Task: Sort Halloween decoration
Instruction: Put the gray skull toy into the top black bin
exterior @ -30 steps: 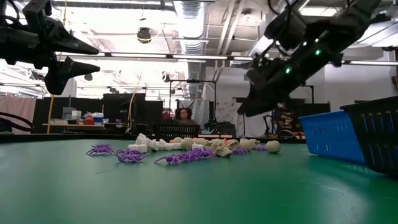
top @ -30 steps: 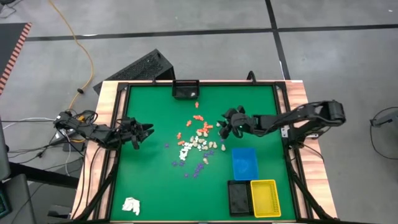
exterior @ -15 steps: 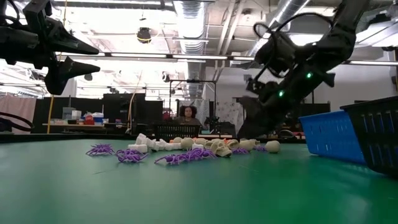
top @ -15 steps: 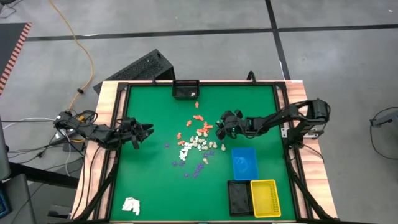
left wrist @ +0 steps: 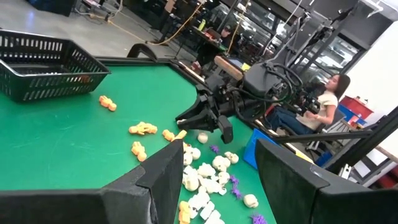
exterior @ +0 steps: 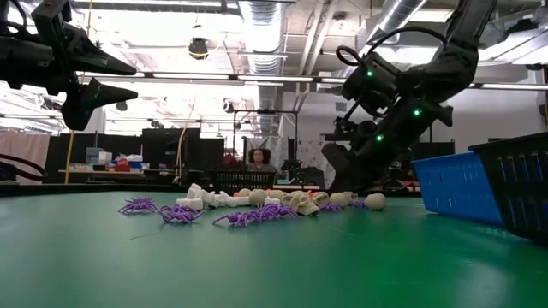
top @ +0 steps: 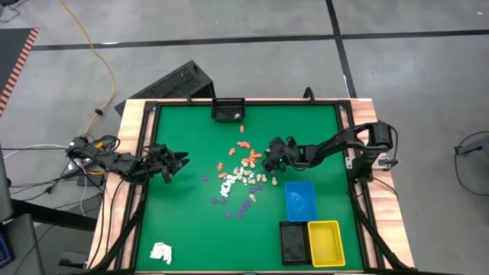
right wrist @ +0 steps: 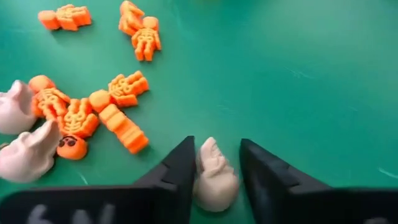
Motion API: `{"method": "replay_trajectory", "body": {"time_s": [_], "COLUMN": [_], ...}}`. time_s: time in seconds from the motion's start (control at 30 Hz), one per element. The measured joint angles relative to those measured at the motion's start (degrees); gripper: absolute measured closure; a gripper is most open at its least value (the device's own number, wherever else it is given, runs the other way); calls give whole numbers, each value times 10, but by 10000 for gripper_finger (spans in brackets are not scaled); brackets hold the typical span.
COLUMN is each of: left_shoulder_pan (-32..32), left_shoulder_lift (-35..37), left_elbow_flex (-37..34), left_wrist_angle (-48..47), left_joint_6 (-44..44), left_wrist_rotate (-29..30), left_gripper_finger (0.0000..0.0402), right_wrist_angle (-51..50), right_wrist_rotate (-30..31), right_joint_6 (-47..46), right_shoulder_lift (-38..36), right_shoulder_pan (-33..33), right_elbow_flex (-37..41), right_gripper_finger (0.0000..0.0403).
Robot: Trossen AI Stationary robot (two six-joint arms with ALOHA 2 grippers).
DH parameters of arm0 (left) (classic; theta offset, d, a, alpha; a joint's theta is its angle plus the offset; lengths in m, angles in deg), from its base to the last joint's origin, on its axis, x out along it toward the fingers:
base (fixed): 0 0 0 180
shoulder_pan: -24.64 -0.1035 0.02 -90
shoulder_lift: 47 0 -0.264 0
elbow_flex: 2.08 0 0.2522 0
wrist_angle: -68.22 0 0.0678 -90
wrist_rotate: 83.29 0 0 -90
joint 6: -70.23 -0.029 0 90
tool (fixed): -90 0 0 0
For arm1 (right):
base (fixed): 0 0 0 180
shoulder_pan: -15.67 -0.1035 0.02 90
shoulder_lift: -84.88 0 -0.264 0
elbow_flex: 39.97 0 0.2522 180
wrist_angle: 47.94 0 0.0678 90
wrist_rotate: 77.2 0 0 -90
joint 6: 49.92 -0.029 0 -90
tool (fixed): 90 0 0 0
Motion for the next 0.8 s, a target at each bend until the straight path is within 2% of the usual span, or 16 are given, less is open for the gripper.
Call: {"method": "replay_trajectory", "body": {"time_s": [0.17,0.43,0.53,0.8], "left_shoulder_pan": [0,0,0,0], "left_shoulder_lift": [0,0,0,0], "left_elbow_flex": [0,0,0,0], "left_wrist_angle": [0,0,-1,-1], "left_joint_6": [0,0,-1,-1], "left_wrist_rotate": [0,0,0,0], "left_gripper_finger": [213,213,213,213], "right_wrist_angle": [1,-12,-31,-44], "right_wrist_rotate": [1,-2,-6,-5], "right_joint_6": [-23,-25,-20,23], "right_shoulder_lift": [-1,-7,-32,-73], "right_shoulder_pan": [1,0,0,19], "right_elbow_flex": [0,-17,-32,-85], "right_gripper_finger": [366,370,384,388]}}
